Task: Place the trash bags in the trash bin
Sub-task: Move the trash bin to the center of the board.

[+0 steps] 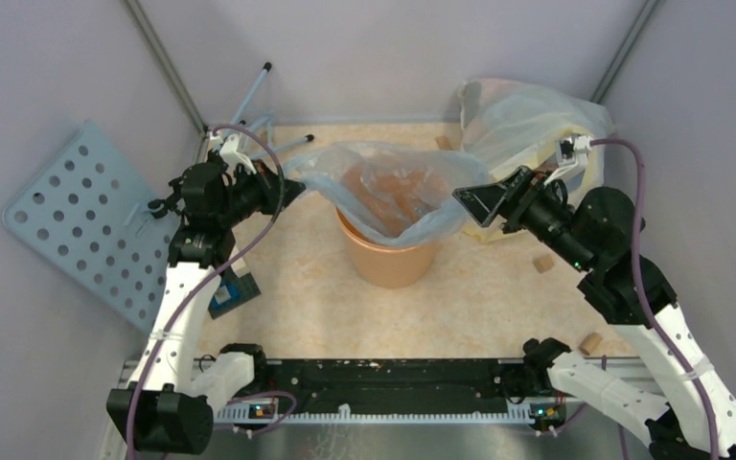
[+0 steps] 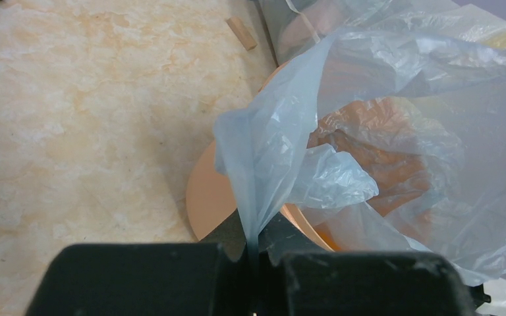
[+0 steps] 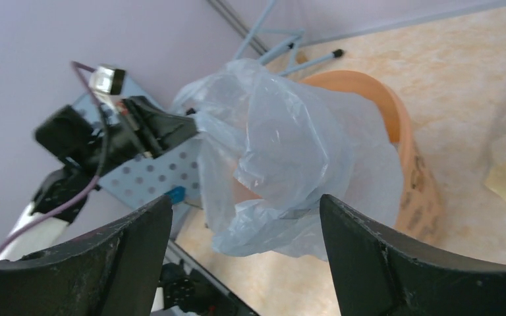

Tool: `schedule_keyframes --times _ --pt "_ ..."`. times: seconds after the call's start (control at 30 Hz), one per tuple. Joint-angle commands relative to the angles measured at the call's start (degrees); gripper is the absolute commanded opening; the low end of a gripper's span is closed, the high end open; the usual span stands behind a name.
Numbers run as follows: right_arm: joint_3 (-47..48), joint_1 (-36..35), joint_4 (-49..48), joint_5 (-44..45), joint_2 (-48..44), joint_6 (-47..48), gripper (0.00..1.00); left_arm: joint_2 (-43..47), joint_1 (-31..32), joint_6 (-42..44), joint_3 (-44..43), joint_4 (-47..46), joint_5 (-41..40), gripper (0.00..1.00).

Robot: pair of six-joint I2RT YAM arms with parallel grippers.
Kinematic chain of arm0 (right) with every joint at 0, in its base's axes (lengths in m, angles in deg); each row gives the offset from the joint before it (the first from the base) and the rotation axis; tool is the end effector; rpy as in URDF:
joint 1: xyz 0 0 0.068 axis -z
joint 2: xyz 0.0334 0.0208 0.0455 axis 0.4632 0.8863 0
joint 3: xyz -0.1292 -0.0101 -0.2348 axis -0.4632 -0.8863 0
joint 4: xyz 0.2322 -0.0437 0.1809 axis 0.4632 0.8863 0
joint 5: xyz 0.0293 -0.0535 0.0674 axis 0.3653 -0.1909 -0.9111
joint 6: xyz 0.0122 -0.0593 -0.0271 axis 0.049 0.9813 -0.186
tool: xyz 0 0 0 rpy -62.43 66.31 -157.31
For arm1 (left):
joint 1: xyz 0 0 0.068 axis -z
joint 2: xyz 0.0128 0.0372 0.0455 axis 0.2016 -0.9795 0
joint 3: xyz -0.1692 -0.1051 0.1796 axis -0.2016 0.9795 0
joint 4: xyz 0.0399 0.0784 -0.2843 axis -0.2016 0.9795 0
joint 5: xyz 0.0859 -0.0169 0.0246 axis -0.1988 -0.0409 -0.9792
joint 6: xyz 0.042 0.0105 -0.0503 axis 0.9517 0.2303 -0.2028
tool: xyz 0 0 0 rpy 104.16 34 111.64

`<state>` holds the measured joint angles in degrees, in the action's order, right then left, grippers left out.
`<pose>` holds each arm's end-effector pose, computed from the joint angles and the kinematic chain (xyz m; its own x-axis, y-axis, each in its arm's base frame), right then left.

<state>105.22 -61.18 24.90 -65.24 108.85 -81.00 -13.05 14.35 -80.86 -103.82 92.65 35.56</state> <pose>0.1626 0.1103 0.4503 -0.4050 0.4657 -0.7868 -0.4234 0.6672 0.6128 0.2749 -0.0423 0.3617 -0.4647 -0.3444 -0.8158 0.4152 0.7290 -0.5443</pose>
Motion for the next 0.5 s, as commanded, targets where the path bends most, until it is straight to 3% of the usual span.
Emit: schedule_keyframes --times 0.0,0.3,0.47 --pt "-0.77 0.45 -8.17 -6.84 -1.31 -6.88 0.80 0.39 -0.26 -0.46 -0.67 -2.77 1.22 0.00" --pt "-1.62 0.45 -9.83 -5.56 -2.71 -6.50 0.76 0.30 -0.26 -0.24 -0.53 -2.61 0.62 0.00" --pt "-0.54 0.45 -5.59 3.56 -5.13 -1.55 0.76 -0.08 -0.26 0.07 -0.03 -2.69 0.05 0.00"
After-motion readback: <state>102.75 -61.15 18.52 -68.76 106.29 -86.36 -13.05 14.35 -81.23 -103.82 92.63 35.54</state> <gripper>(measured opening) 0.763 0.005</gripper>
